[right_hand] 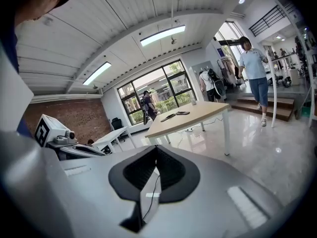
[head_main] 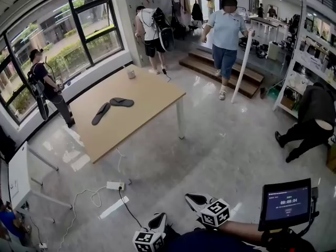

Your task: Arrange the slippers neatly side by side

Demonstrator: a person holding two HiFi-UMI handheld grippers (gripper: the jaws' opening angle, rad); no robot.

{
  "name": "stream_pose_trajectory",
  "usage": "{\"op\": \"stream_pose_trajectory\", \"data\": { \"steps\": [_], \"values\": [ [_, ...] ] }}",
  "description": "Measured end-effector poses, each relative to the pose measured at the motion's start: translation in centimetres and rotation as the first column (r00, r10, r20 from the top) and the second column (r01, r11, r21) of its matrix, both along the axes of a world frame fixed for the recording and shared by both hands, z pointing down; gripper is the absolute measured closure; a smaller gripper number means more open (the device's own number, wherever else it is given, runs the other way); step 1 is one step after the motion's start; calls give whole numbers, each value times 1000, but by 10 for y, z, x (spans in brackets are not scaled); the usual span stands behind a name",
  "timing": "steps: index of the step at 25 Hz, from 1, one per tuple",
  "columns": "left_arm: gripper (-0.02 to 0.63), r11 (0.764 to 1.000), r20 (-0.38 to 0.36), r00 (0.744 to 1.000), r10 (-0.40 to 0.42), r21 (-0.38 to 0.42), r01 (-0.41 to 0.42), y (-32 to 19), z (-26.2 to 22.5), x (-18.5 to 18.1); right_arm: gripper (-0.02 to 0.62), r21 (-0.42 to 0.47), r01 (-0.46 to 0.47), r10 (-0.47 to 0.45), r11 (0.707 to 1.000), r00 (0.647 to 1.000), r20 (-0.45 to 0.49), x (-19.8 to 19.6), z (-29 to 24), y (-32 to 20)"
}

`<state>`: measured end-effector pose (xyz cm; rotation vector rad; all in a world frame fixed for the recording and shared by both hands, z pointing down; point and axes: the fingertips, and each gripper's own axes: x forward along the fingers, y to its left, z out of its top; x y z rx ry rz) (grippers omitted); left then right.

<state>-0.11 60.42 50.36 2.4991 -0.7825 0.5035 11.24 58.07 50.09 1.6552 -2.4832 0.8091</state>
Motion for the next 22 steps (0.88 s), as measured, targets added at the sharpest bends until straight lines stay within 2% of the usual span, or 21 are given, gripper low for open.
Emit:
{"op": "stream_pose_trajectory", "data": {
  "steps": [3, 6, 13, 19, 22],
  "values": [
    [601, 1000, -14, 1000, 13, -6, -13, -38, 6, 15, 584, -8, -35, 35, 999, 999, -11, 20, 6, -35],
    [601, 999, -34, 999, 34, -3, -34, -77, 6, 18, 584, -15, -57, 57, 998, 998, -29, 22, 8, -69],
    [601, 993, -56, 992, 115, -16, -116, -143, 5, -5, 584, -37, -77, 74, 996, 995, -69, -13, 6, -135],
    [601, 993, -89, 990, 110, -43, -114, -207, 21, -37, 584, -37, -93, 89, 995, 990, -113, -42, 13, -195],
    [601, 991, -98, 988, 116, -58, -122, -222, 22, -47, 584, -46, -98, 92, 994, 988, -125, -53, 11, -208]
  ]
}}
